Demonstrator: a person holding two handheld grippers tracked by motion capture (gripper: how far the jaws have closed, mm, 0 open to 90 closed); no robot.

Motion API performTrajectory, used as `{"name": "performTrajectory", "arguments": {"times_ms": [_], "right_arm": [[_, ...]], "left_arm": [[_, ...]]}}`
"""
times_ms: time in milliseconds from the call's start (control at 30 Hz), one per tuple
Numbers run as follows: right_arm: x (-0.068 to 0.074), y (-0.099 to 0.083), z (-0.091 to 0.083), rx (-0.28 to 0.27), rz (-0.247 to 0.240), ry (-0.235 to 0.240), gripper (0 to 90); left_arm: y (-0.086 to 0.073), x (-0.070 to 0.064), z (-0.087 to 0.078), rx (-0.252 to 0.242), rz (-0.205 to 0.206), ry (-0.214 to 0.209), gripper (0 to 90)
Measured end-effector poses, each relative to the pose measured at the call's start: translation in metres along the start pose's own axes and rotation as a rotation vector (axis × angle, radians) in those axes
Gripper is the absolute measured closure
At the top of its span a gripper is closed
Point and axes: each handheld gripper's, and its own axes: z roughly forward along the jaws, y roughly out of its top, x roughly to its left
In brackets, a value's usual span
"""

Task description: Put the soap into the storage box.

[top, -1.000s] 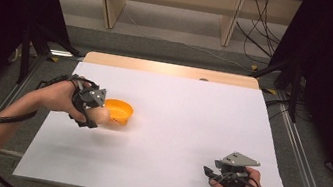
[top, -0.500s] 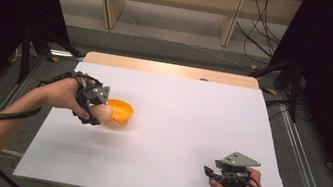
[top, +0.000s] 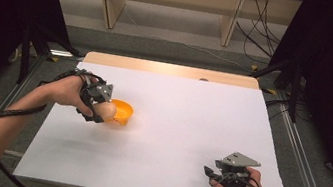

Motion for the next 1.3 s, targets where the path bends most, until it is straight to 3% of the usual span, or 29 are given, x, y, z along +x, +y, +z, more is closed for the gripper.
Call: {"name": "performTrajectory", "arguments": {"times_ms": [133, 167, 300, 333, 400, 500, 800, 833, 1000, 1067, 1300], "right_arm": [[0.000, 0.000, 0.000, -0.004, 0.002, -0.001, 53.5], [-0.002, -0.001, 0.001, -0.012, -0.023, -0.009, 53.5], [-0.002, -0.001, 0.000, -0.011, -0.021, -0.009, 53.5], [0.000, 0.000, 0.000, -0.006, 0.002, -0.006, 53.5], [-0.002, -0.001, 0.000, -0.006, -0.025, -0.007, 53.4], [0.000, 0.000, 0.000, -0.001, 0.004, 0.000, 53.4], [0.001, 0.000, 0.000, 0.001, 0.010, 0.000, 53.2], [-0.001, -0.001, 0.001, -0.004, -0.014, -0.004, 53.2], [0.001, 0.000, 0.000, 0.001, 0.011, 0.001, 53.2], [-0.002, -0.001, 0.001, -0.004, -0.023, -0.001, 53.2], [-0.002, -0.001, 0.001, -0.003, -0.021, -0.001, 53.2]], "left_arm": [[0.001, 0.003, 0.001, 0.001, 0.001, 0.001, 32.3], [0.002, 0.003, 0.001, 0.003, 0.006, 0.002, 32.3], [0.002, 0.005, 0.002, 0.002, 0.006, 0.005, 32.3], [0.003, 0.006, 0.002, 0.001, 0.009, 0.009, 32.3], [0.003, 0.007, 0.002, -0.001, 0.005, 0.010, 32.3], [0.004, 0.009, 0.002, 0.003, 0.012, 0.013, 32.3], [0.006, 0.014, 0.004, -0.008, 0.019, 0.014, 32.3], [0.007, 0.015, 0.005, -0.010, 0.019, 0.013, 32.3], [0.008, 0.017, 0.007, -0.012, 0.019, 0.015, 32.3], [0.009, 0.018, 0.008, -0.010, 0.027, 0.014, 32.3], [0.010, 0.022, 0.009, -0.018, 0.033, 0.020, 32.3]]}}
